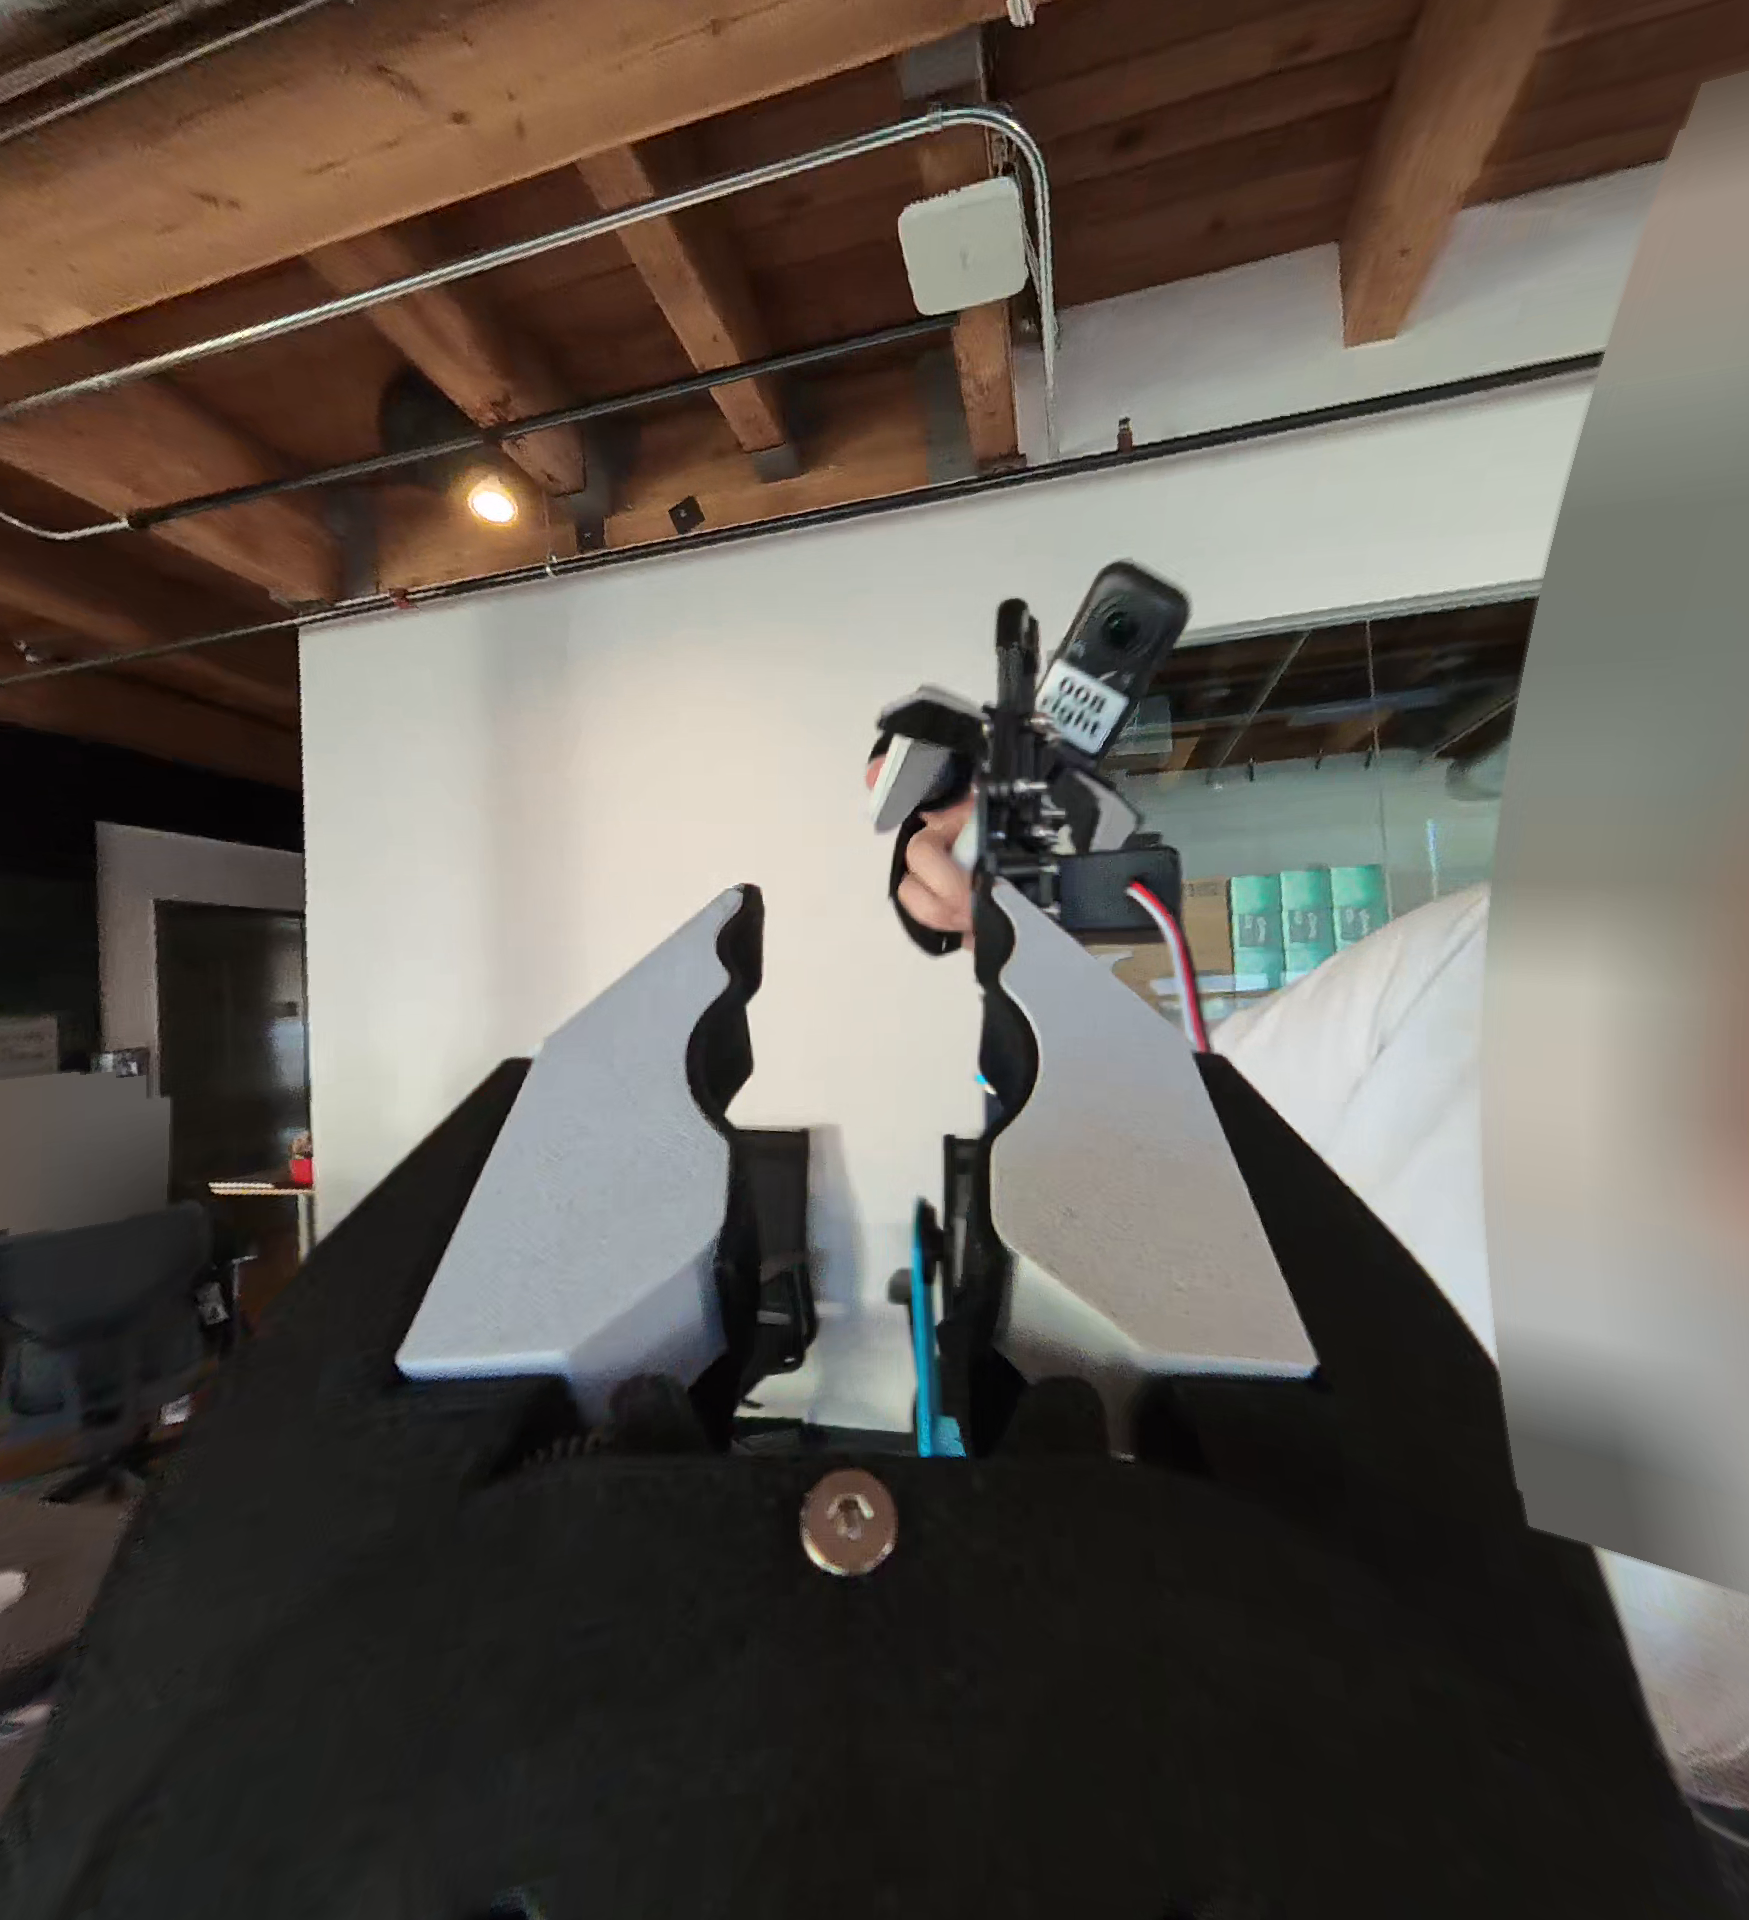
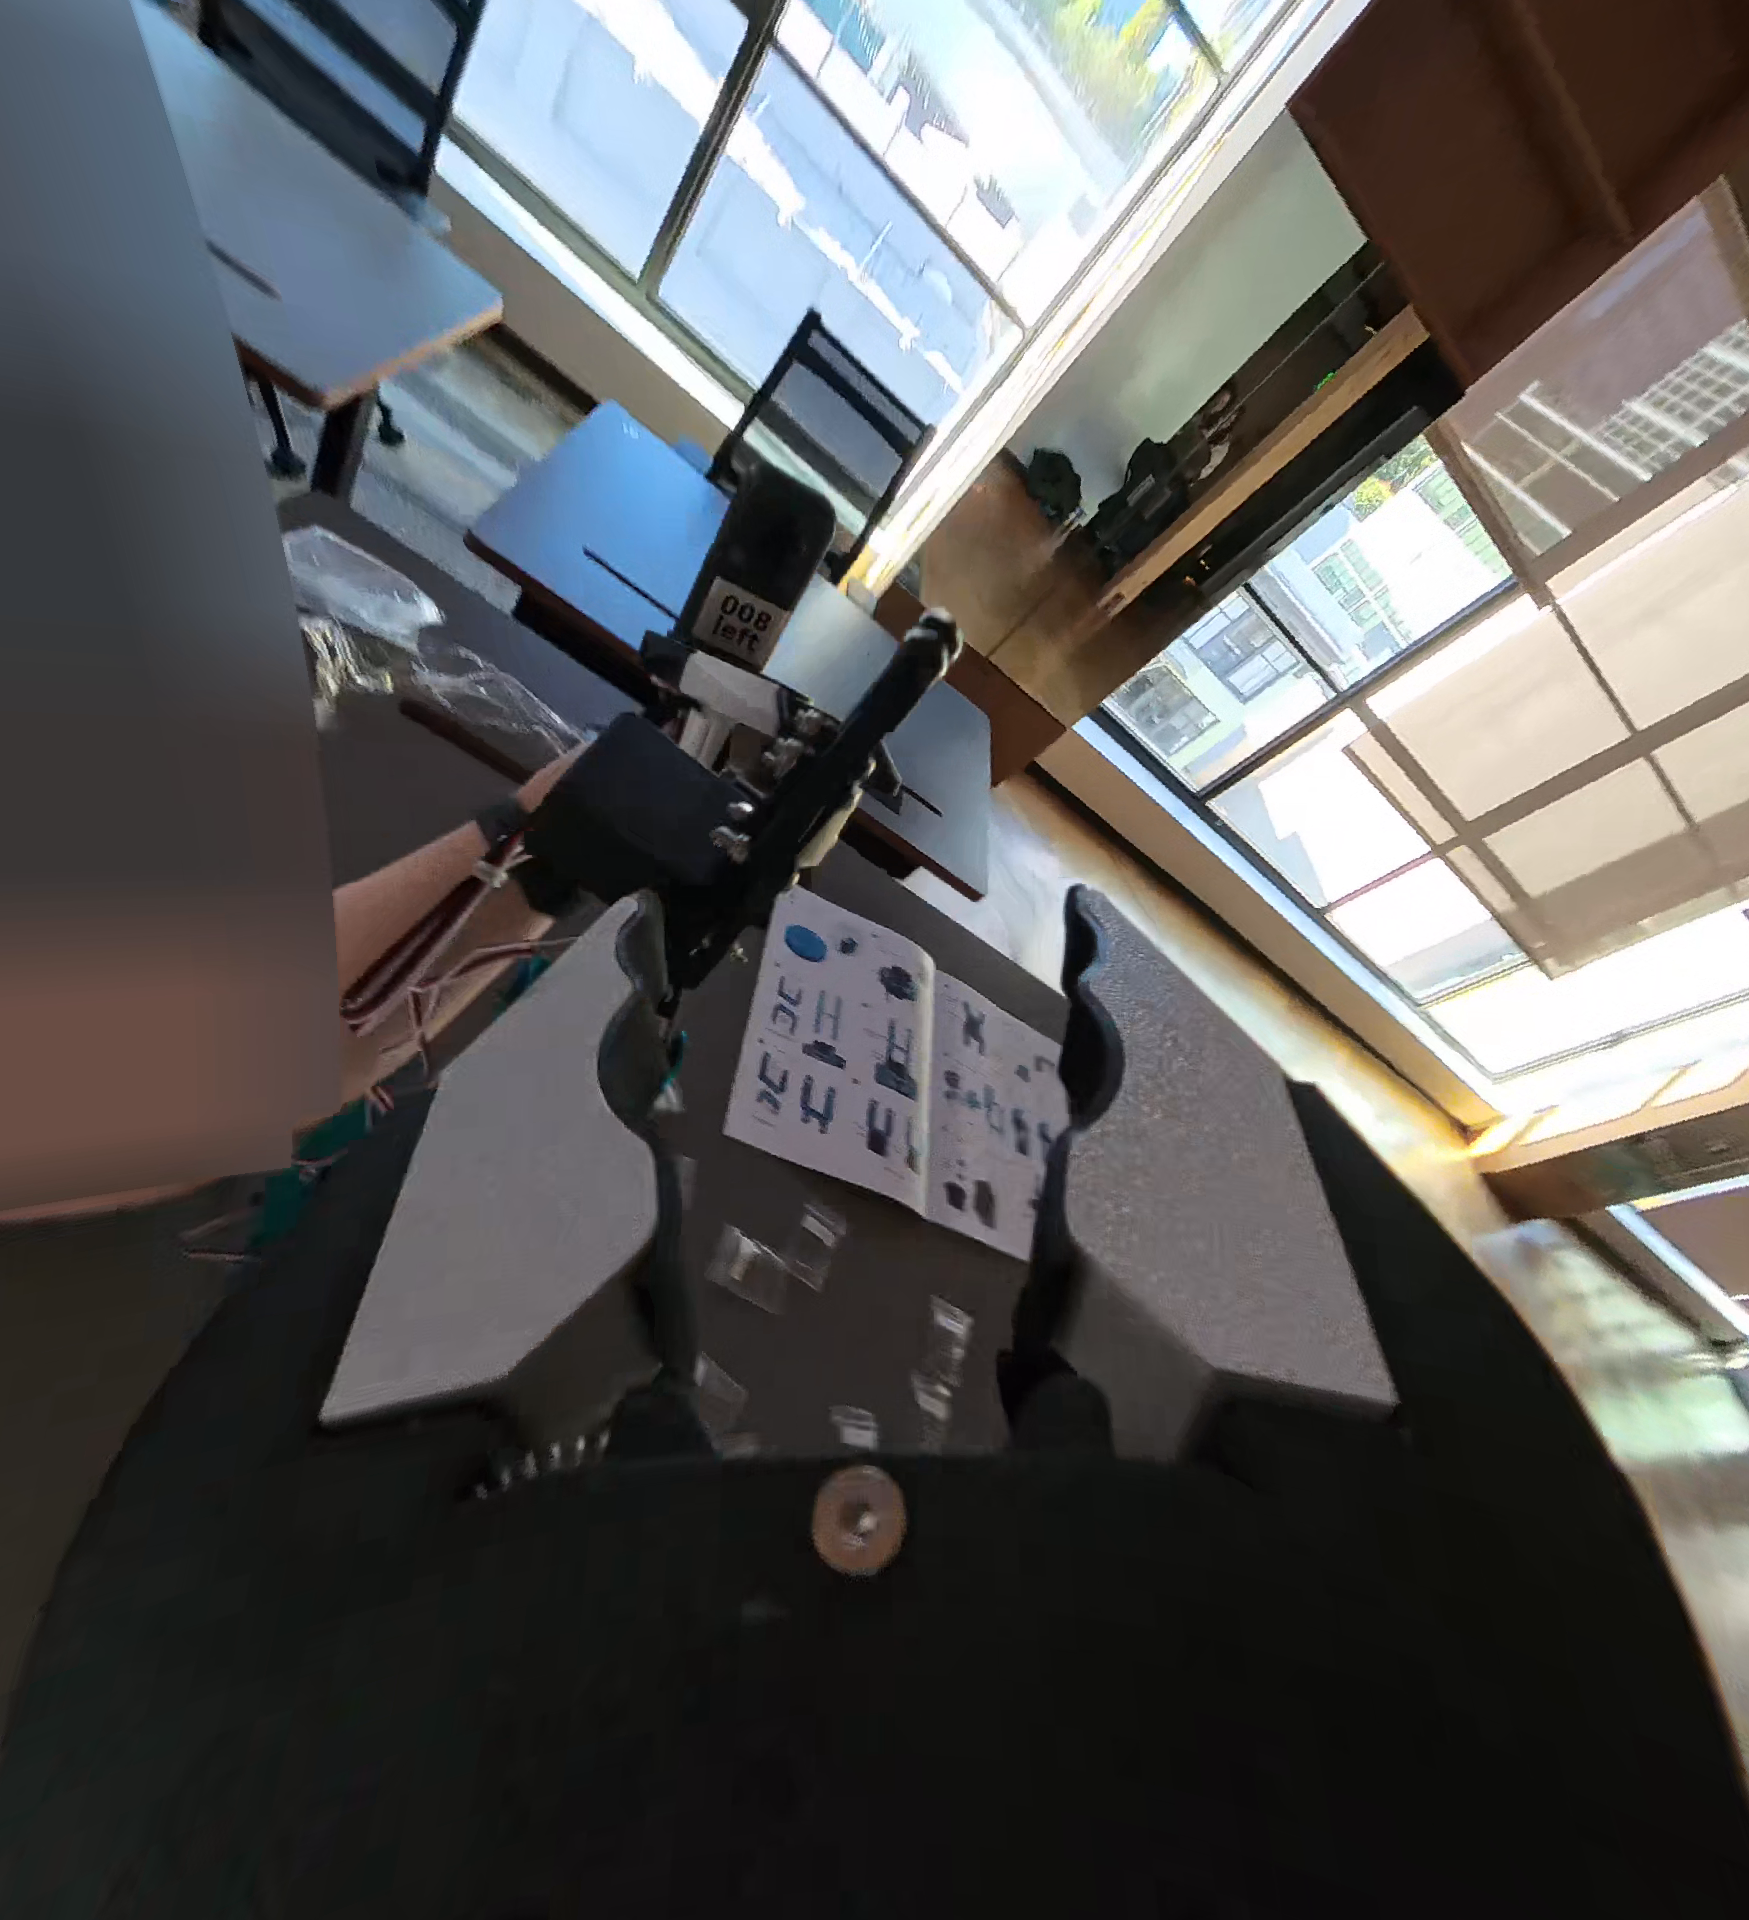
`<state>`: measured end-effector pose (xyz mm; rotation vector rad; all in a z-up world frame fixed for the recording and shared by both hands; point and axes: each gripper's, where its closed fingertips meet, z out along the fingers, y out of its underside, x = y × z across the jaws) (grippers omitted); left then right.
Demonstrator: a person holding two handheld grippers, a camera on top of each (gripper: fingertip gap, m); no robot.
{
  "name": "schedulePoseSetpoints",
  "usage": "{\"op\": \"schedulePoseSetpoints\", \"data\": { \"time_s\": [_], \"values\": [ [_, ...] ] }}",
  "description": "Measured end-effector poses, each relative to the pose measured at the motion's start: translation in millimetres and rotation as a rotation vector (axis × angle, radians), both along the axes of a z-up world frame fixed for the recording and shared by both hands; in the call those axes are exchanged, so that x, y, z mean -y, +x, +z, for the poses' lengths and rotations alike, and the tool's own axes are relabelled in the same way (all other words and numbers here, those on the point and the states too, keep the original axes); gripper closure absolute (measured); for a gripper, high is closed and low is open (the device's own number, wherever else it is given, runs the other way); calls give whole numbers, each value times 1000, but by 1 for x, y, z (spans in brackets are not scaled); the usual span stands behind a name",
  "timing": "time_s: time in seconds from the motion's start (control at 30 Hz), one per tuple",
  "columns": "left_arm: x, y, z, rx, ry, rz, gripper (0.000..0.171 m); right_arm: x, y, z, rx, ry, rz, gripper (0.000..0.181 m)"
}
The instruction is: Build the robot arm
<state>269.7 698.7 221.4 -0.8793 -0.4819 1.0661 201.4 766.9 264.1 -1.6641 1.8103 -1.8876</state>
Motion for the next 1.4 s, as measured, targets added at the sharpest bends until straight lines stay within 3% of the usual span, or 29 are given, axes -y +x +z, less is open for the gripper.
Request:
{"op": "schedulePoseSetpoints", "data": {
  "time_s": [0.13,0.3,0.5,0.6,0.8,0.97,1.0,1.13,1.23,1.33,1.4],
  "values": [
    [-13,-11,4,18,-49,-43,132,-3,13,21,-83,7,26,105],
    [-15,-29,2,56,-69,-7,134,8,27,21,111,245,32,105],
    [-35,-26,-6,95,-107,-127,135,22,31,25,248,299,1,119],
    [-31,-22,-7,104,-108,-63,135,19,38,24,287,361,32,120],
    [-32,-25,-1,101,-102,3,122,18,34,26,296,310,26,125],
    [-35,-27,3,104,-78,-19,110,7,7,21,373,246,32,115],
    [-33,-24,5,97,-68,0,109,3,-1,18,420,217,55,119],
    [-26,-1,22,53,41,176,109,-8,-27,-18,593,252,189,112],
    [-23,37,30,3,142,463,110,-9,-40,-46,666,310,378,114],
    [-35,71,35,3,242,712,117,10,-56,-61,664,405,567,131],
    [-56,75,37,37,276,858,123,23,-62,-60,670,476,729,146]
  ]
}}
